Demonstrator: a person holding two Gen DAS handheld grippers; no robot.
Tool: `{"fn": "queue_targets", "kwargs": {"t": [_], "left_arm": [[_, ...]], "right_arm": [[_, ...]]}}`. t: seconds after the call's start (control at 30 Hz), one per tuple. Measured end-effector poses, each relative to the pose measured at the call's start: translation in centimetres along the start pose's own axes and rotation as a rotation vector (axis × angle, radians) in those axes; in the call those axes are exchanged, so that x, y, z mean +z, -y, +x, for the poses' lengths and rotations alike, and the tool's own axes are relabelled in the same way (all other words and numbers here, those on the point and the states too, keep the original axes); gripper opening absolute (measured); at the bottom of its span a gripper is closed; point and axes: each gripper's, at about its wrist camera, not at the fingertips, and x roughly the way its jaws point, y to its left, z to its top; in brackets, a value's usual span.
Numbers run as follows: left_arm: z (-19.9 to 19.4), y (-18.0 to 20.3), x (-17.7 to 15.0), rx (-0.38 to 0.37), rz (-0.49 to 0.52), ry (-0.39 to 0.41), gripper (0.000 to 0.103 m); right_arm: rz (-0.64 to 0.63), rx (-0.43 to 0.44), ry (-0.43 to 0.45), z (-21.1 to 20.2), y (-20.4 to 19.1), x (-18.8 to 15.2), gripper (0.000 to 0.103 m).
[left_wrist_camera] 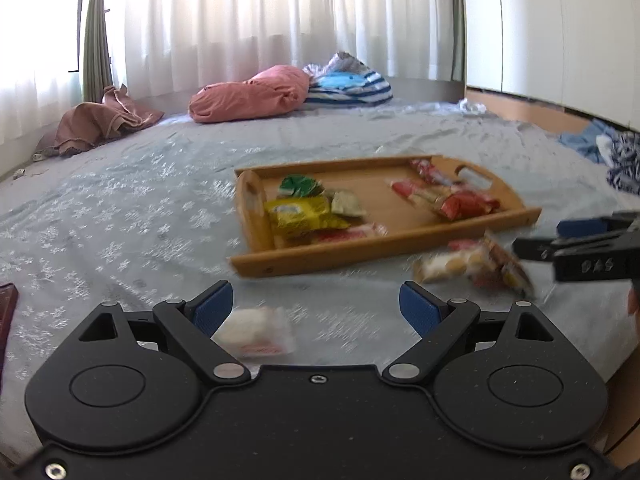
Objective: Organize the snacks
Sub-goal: 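Move both open tools back to the snacks beside the tray, then grasp the white wrapped packet with the left tool while the right tool grasps the black-and-white packet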
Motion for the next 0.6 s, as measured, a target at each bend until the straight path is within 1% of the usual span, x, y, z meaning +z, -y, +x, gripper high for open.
{"fn": "queue_targets", "kwargs": {"t": [0.17,0.27,0.33,0.4,0.43,0.5,0.53,0.6], "left_arm": [[0.8,-2.6,-0.7,0.018,-0.013,-0.053,0.09],[1.7,-3.9,-0.9,0.0,-0.034,-0.086,0.086],[2.6,-4.5,-0.9,-0.016,-0.055,-0.12,0.077],[3.5,-4.9,-1.1,-0.038,-0.082,-0.158,0.061],[3.8,-5.0,-1.2,-0.042,-0.096,-0.166,0.059],[3.9,-4.9,-1.2,-0.034,-0.097,-0.152,0.054],[3.9,-4.7,-1.1,-0.037,-0.09,-0.153,0.054],[4.0,-4.1,-0.9,-0.058,-0.087,-0.151,0.051]], "right_arm": [[-0.006,-0.019,0.001,-0.4,-0.7,-0.5,0.088],[-0.012,-0.022,0.001,-0.5,-1.1,-0.9,0.088],[-0.022,-0.024,-0.003,-0.4,-1.5,-1.1,0.088],[-0.033,-0.027,-0.007,-0.3,-1.8,-1.3,0.088],[-0.04,-0.03,-0.01,-0.3,-2.0,-1.4,0.088],[-0.051,-0.032,-0.016,-0.1,-2.3,-1.4,0.088],[-0.057,-0.032,-0.018,-0.1,-2.4,-1.5,0.088],[-0.065,-0.034,-0.019,0.1,-2.5,-1.5,0.088]]}}
